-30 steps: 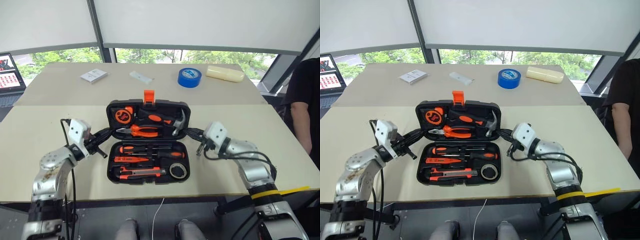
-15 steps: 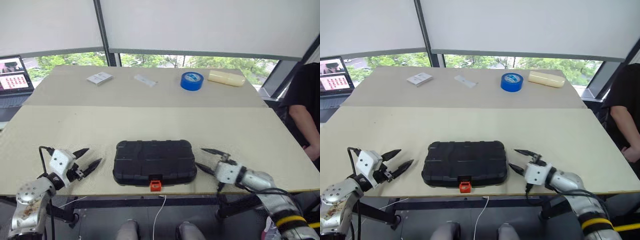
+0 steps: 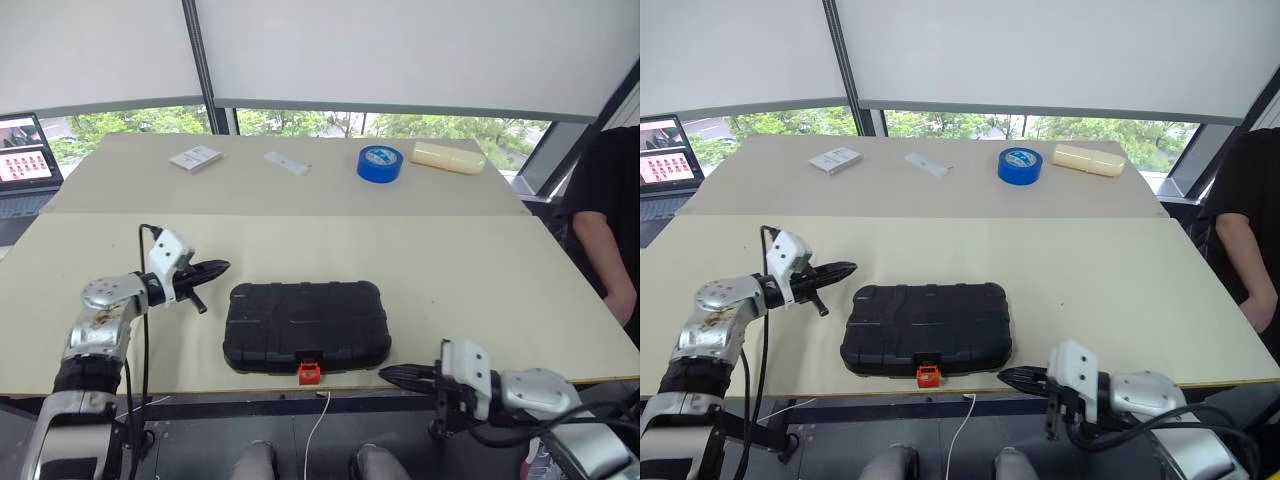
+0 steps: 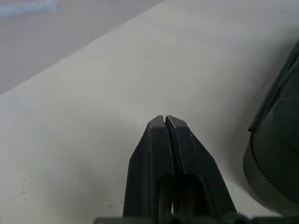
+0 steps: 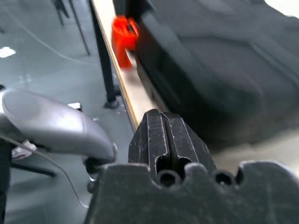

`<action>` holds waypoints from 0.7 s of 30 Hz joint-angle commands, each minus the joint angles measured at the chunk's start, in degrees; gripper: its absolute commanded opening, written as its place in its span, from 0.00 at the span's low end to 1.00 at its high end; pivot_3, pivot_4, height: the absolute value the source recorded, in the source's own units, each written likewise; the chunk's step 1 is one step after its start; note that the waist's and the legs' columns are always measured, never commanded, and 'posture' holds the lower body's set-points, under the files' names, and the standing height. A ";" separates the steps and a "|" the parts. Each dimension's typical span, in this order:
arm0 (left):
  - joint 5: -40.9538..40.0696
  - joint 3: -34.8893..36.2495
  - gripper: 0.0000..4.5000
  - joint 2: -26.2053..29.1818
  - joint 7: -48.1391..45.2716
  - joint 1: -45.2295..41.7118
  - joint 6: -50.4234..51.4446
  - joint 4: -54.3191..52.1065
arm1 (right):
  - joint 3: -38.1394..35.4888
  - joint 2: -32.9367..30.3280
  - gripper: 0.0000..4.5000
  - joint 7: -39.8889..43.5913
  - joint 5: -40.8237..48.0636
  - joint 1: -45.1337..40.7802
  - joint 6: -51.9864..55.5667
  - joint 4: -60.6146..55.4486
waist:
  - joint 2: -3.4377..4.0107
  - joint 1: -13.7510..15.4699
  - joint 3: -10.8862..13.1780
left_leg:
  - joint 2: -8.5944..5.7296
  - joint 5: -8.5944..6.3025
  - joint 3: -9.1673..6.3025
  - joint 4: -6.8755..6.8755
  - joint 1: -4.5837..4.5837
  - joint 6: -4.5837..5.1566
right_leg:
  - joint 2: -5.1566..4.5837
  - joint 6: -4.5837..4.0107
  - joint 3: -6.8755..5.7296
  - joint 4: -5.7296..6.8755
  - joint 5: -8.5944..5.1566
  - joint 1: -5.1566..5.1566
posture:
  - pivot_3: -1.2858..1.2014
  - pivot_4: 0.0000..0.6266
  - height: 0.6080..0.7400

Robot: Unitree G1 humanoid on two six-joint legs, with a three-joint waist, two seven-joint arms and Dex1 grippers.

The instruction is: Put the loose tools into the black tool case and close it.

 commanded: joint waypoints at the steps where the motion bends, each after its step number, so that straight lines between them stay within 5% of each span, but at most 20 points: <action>1: 2.73 -3.98 0.02 1.27 -6.06 -2.48 -0.18 2.60 | 4.53 2.52 0.00 -1.28 -5.62 -5.13 5.77 1.28 | -0.03 0.09 0.00 | -0.01 -0.01 0.00 0.00 -0.03 0.01 | 0.00 0.00 0.00 0.00 0.00 0.00 | 0.52 0.24 1.00; 8: 3.06 -5.12 0.02 1.90 -10.84 -1.65 -0.07 3.36 | 5.83 8.15 0.00 -3.08 -12.81 -14.63 4.94 10.16 | -0.06 0.04 0.00 | 0.00 0.00 -0.01 0.11 -0.47 0.05 | 0.01 0.02 0.01 0.10 0.16 -0.47 | 0.52 0.24 1.00; 21: -7.40 4.87 0.02 3.28 -8.70 15.77 10.08 -17.01 | 0.05 18.84 0.00 -3.24 -16.02 -32.17 -15.20 41.68 | -0.04 -0.75 0.01 | 0.03 0.01 0.07 0.02 -0.60 0.06 | 0.10 -0.17 0.24 0.18 0.38 -0.77 | 0.52 0.24 1.00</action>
